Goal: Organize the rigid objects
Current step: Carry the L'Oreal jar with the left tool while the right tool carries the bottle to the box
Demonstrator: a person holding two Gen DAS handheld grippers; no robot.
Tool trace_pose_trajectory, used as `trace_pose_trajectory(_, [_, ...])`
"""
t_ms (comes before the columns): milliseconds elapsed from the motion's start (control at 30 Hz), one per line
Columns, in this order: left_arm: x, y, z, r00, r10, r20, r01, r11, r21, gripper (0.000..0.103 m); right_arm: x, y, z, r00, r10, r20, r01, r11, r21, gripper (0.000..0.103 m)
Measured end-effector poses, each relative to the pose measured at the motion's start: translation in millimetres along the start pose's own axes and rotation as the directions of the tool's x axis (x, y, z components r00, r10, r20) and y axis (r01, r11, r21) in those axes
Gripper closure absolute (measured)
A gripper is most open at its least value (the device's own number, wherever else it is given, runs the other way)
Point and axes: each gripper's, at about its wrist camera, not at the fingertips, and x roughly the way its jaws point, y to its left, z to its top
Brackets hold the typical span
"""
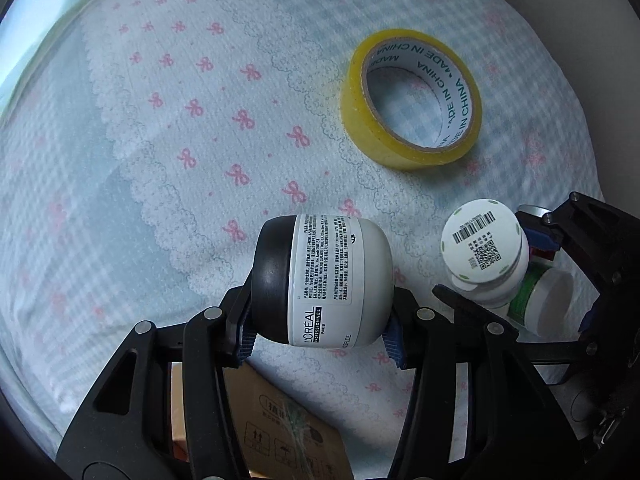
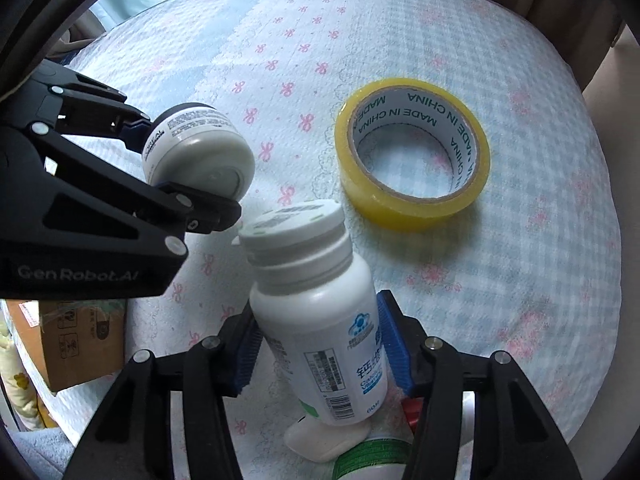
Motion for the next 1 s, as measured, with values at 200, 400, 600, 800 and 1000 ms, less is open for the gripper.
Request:
trace_pose_trajectory(200, [-50.6,13.4,-23.9,0.998,-0.018,0.061,0.022,0.998,-0.051,0.056,-40.7,-12.9,-7.2,0.999,0.021,0.039,-0.024,0.995,0.100,0.053])
trace_pose_trajectory(400, [-111.1,14.2,-68.2,0.990,-0.022,0.140,0.036,0.995,-0.096,0.056,-93.8,0.6,-25.3,0.996,0.019,0.084,-0.033,0.986,0.161,0.053])
trace_pose_trajectory(600, [-162.5,22.1,-120.6,0.971,-0.029,0.236,0.068,0.985,-0.157,0.056,-157.2,48.3,-32.3,0.991,0.004,0.136,-0.029,0.983,0.181,0.053])
trace_pose_trajectory(800, [-214.2,55.8,-182.4,0.954,0.006,0.301,0.059,0.976,-0.208,0.056,-213.5,102.8,-34.2,0.982,-0.005,0.191,-0.024,0.989,0.148,0.053])
trace_pose_trajectory(1000, [-247.7,100.4,-250.8,0.938,0.049,0.344,0.049,0.961,-0.271,0.056,-240.3,165.3,-26.6,0.974,0.038,0.225,-0.061,0.994,0.096,0.053])
